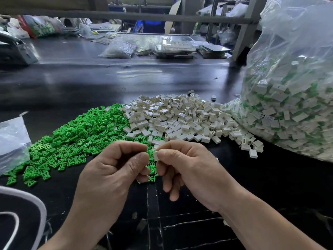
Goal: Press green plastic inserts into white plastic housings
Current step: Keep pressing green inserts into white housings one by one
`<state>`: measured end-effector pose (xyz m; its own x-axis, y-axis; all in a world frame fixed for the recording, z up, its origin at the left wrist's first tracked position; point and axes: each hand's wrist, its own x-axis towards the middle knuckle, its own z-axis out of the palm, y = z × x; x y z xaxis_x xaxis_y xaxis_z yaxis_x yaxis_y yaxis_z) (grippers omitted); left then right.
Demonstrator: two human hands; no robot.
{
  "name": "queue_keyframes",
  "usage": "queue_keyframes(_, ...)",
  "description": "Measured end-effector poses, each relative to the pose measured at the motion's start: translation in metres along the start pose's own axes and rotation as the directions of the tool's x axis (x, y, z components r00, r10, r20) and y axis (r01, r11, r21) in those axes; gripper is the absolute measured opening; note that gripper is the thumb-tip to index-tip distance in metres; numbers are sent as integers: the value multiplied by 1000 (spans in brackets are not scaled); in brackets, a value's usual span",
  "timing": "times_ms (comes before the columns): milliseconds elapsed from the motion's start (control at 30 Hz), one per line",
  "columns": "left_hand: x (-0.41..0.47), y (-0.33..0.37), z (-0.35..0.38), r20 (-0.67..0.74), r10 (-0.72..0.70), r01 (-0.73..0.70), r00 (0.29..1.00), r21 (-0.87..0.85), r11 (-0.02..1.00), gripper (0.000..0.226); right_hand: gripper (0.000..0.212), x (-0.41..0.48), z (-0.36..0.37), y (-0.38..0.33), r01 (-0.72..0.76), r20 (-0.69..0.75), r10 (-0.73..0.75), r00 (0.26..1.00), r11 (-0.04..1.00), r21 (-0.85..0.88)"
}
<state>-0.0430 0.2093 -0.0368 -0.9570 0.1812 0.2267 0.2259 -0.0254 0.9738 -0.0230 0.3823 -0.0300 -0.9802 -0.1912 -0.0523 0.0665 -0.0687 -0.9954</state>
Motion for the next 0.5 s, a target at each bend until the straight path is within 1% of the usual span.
queue_keyframes(167, 0, -3, -2, 44, -1, 0, 999, 18, 1000, 13, 18, 0, 0, 2, 7, -4, -7, 1000, 998, -65)
queue_keyframes(267, -1, -2, -4, 92, 12, -15, 996, 28, 1000, 12, 18, 0, 0, 2, -7, 17, 8, 1000, 999, -46)
queue_keyframes(367, 0, -2, -6, 86, -14, 13, 996, 15, 1000, 18, 17, -1, -1, 0, -20, 54, 21, 998, 1000, -11)
queue_keyframes(400, 1, -2, -7, 97, -52, 56, 994, -40, 998, 23, 17, -1, -2, 0, -20, 66, 20, 998, 1000, -3)
queue_keyframes(433, 2, -2, -7, 130, -103, 120, 986, -131, 984, 31, 17, -1, -2, 0, -20, 79, 19, 997, 1000, 8)
queue_keyframes(500, 3, -1, -5, 234, -184, 250, 955, -295, 922, 51, 19, 0, -2, 1, -25, 101, 20, 995, 998, 50)
